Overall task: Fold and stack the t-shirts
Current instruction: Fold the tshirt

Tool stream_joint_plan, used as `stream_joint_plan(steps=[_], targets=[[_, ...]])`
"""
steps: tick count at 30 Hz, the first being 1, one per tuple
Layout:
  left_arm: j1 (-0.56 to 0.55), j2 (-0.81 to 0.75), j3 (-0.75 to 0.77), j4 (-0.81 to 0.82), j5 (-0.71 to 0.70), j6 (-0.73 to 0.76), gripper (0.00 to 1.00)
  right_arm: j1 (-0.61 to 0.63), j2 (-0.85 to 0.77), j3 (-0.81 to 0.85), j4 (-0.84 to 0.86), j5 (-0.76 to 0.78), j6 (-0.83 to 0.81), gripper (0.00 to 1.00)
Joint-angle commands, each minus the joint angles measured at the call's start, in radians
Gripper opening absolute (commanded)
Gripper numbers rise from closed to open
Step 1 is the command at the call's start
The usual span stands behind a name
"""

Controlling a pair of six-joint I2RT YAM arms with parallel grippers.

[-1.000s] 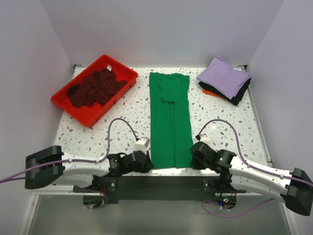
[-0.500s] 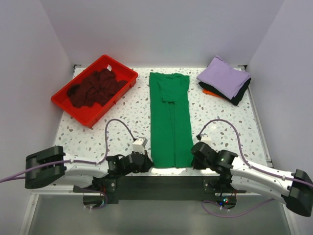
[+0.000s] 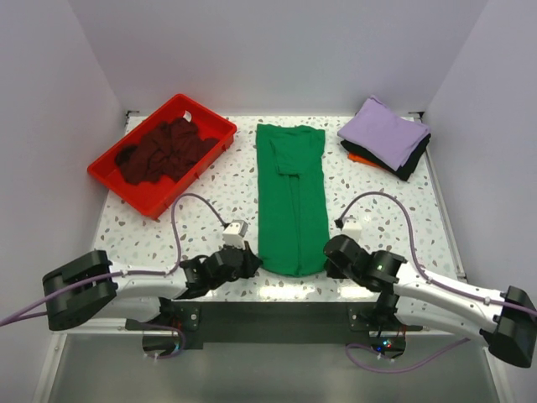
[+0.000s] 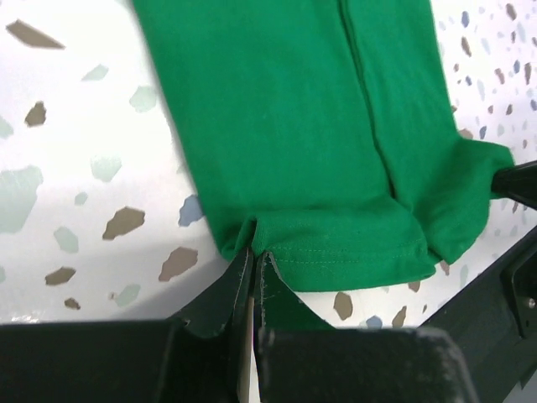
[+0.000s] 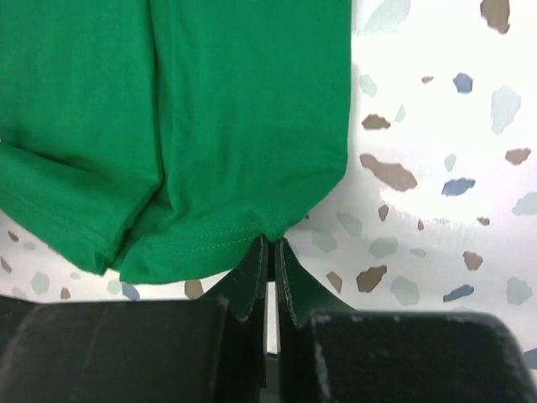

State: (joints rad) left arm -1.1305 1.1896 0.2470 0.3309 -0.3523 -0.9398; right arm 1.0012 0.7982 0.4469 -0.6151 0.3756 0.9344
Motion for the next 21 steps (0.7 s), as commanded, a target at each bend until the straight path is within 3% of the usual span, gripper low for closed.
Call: stream_joint_plan(steps=[1, 11, 21], targets=[[0.029, 0.013, 0.061, 0.115, 0.021, 0.081, 0.00, 0.005, 0.056, 0.064, 0.095, 0.108, -0.040, 0.00], [0.153, 0.112, 0.121, 0.204, 0.045, 0.180, 0.00, -0.047, 0.248, 0.173, 0.239, 0.246, -0.163, 0.00], [0.319, 0.284, 0.210, 0.356, 0.147, 0.251, 0.00, -0.228, 0.453, 0.281, 0.456, 0.155, -0.338, 0.00]])
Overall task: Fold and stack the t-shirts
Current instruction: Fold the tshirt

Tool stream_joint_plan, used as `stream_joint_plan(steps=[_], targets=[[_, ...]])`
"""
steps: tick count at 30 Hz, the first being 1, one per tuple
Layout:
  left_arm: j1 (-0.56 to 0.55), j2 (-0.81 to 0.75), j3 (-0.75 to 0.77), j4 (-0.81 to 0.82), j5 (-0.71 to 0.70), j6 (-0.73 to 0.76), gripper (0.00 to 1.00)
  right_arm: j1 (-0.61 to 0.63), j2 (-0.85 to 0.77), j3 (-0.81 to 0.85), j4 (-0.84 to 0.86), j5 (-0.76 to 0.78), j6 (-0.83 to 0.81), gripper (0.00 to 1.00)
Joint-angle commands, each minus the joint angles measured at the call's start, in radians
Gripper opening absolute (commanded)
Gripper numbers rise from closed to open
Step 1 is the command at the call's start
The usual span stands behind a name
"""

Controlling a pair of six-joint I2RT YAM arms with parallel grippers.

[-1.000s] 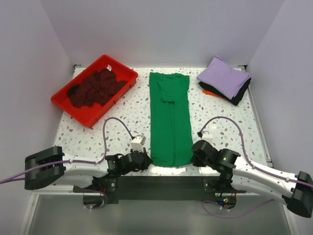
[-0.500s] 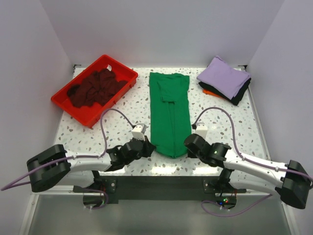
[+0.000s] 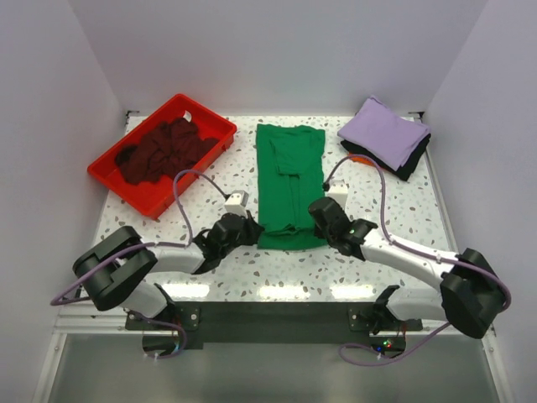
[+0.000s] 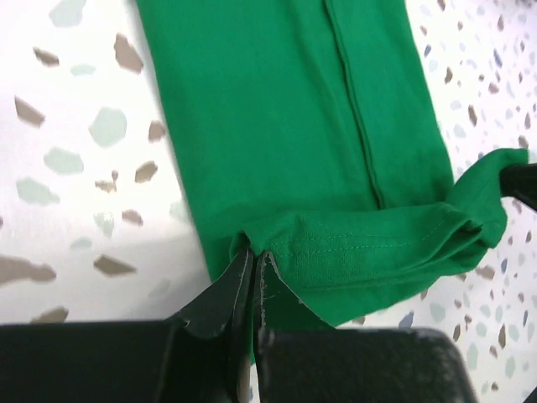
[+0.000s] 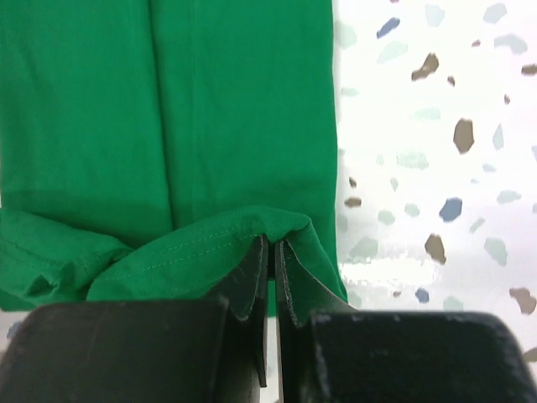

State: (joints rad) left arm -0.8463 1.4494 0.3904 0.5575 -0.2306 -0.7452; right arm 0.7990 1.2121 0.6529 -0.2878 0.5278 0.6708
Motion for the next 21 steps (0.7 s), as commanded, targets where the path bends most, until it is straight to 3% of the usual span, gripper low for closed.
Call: stream_joint_plan(steps=[1, 21], targets=[[0.047, 0.051, 0.077, 0.137, 0.036, 0.061, 0.00, -0.043, 0.079, 0.088, 0.137, 0.003, -0.083, 0.00], [0.343, 0.434, 0.438, 0.209, 0.275, 0.099, 0.00, -0.296, 0.509, 0.430, 0.271, -0.121, -0.215, 0.00]])
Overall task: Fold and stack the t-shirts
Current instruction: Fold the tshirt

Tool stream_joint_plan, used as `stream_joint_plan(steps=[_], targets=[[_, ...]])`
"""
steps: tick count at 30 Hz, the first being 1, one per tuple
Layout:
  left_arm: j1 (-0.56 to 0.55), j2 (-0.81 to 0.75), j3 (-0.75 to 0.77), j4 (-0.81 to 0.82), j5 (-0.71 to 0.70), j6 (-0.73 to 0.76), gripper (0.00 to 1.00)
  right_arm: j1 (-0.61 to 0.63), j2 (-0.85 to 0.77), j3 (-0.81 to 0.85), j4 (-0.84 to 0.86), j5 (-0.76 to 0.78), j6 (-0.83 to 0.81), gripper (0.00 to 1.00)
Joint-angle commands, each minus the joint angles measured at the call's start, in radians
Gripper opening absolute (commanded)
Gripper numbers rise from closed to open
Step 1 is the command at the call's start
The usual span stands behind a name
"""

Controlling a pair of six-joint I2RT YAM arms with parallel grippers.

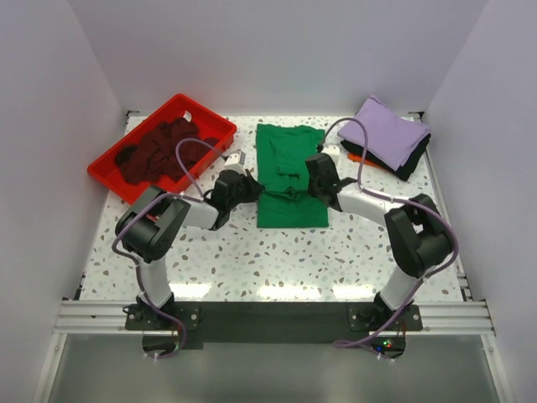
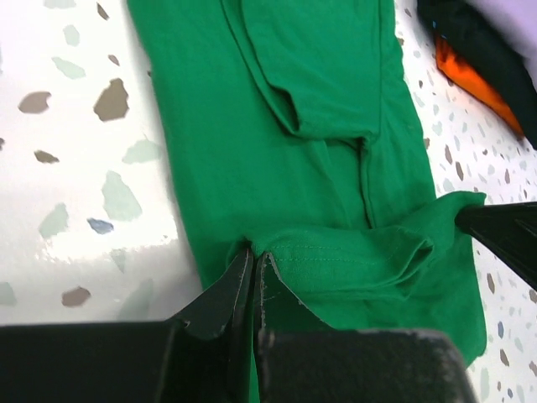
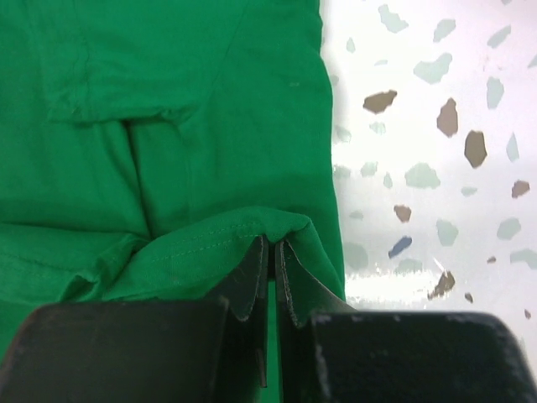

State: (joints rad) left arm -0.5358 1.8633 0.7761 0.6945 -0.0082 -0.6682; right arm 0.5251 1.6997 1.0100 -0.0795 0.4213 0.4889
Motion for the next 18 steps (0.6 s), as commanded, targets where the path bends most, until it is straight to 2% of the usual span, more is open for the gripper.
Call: stream_joint_plan(steps=[1, 14, 15, 16, 17, 18], targets=[[0.039, 0.031, 0.058, 0.076, 0.063, 0.024, 0.00, -0.031, 0.044, 0.084, 0.060, -0.018, -0.035, 0.00], [0.099, 0.117, 0.156, 0.042, 0.117, 0.032, 0.00, -0.082, 0.143, 0.199, 0.034, -0.035, -0.064, 0.00], [0.102, 0.117, 0.161, 0.034, 0.116, 0.030, 0.00, -0.082, 0.150, 0.219, 0.029, -0.036, -0.069, 0.04], [0.108, 0.111, 0.166, 0.031, 0.116, 0.032, 0.20, -0.082, 0.152, 0.228, 0.014, -0.041, -0.072, 0.12], [0.108, 0.103, 0.167, 0.024, 0.110, 0.033, 0.33, -0.083, 0.150, 0.236, 0.008, -0.044, -0.075, 0.22], [0.108, 0.079, 0.164, 0.019, 0.090, 0.038, 0.55, -0.083, 0.132, 0.245, 0.001, -0.050, -0.081, 0.43]])
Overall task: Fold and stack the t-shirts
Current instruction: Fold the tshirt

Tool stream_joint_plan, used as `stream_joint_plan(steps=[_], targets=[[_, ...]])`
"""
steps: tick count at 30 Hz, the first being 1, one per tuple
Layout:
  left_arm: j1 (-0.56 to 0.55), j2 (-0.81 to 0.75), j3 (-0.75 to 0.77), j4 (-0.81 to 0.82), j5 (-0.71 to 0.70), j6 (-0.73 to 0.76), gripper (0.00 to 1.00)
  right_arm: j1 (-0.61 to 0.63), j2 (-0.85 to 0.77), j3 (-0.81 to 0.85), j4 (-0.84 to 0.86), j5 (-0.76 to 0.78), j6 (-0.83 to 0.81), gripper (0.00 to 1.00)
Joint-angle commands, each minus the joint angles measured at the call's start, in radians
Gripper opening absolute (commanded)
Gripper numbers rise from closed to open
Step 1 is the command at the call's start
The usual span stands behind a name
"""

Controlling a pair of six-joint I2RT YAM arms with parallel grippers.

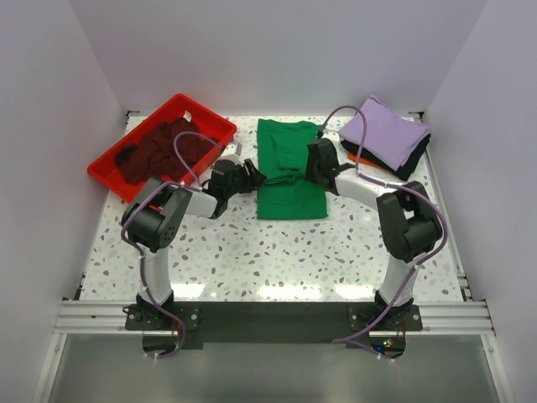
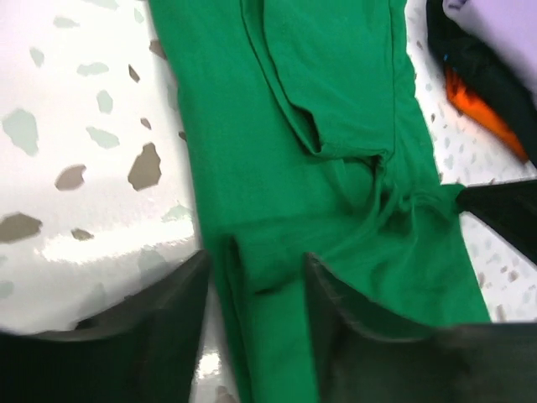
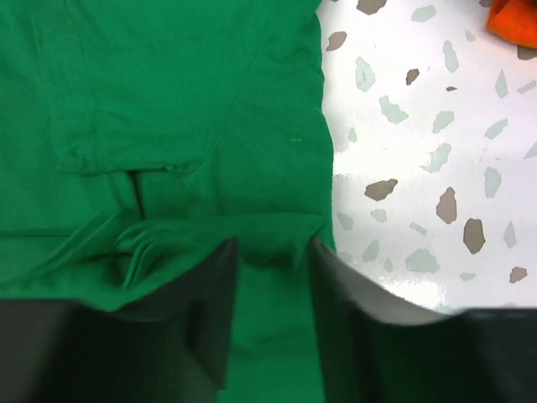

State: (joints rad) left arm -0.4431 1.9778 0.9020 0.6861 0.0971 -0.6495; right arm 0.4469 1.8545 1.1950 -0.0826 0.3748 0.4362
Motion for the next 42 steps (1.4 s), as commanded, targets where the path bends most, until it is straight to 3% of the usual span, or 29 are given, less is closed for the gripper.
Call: stream_joint_plan(steps=[1, 3, 5, 19, 29, 42], targets=[[0.015, -0.049, 0.035, 0.020, -0.028, 0.030, 0.63, -0.005, -0.035, 0.060, 0.001, -0.008, -0.033, 0.49], [0.014, -0.085, 0.012, 0.009, -0.043, 0.040, 0.75, -0.005, -0.092, 0.045, 0.004, -0.017, -0.048, 0.62], [0.007, -0.134, -0.026, 0.006, -0.063, 0.053, 0.78, -0.005, -0.135, 0.025, 0.010, -0.020, -0.057, 0.66], [-0.115, -0.301, -0.195, -0.083, -0.180, 0.108, 0.78, -0.002, -0.351, -0.238, -0.003, -0.082, -0.016, 0.67], [-0.135, -0.381, -0.291, -0.112, -0.172, 0.105, 0.78, -0.004, -0.419, -0.425, 0.023, -0.111, 0.039, 0.59], [-0.134, -0.410, -0.319, -0.137, -0.180, 0.097, 0.76, -0.002, -0.339, -0.485, 0.075, -0.160, 0.081, 0.47]])
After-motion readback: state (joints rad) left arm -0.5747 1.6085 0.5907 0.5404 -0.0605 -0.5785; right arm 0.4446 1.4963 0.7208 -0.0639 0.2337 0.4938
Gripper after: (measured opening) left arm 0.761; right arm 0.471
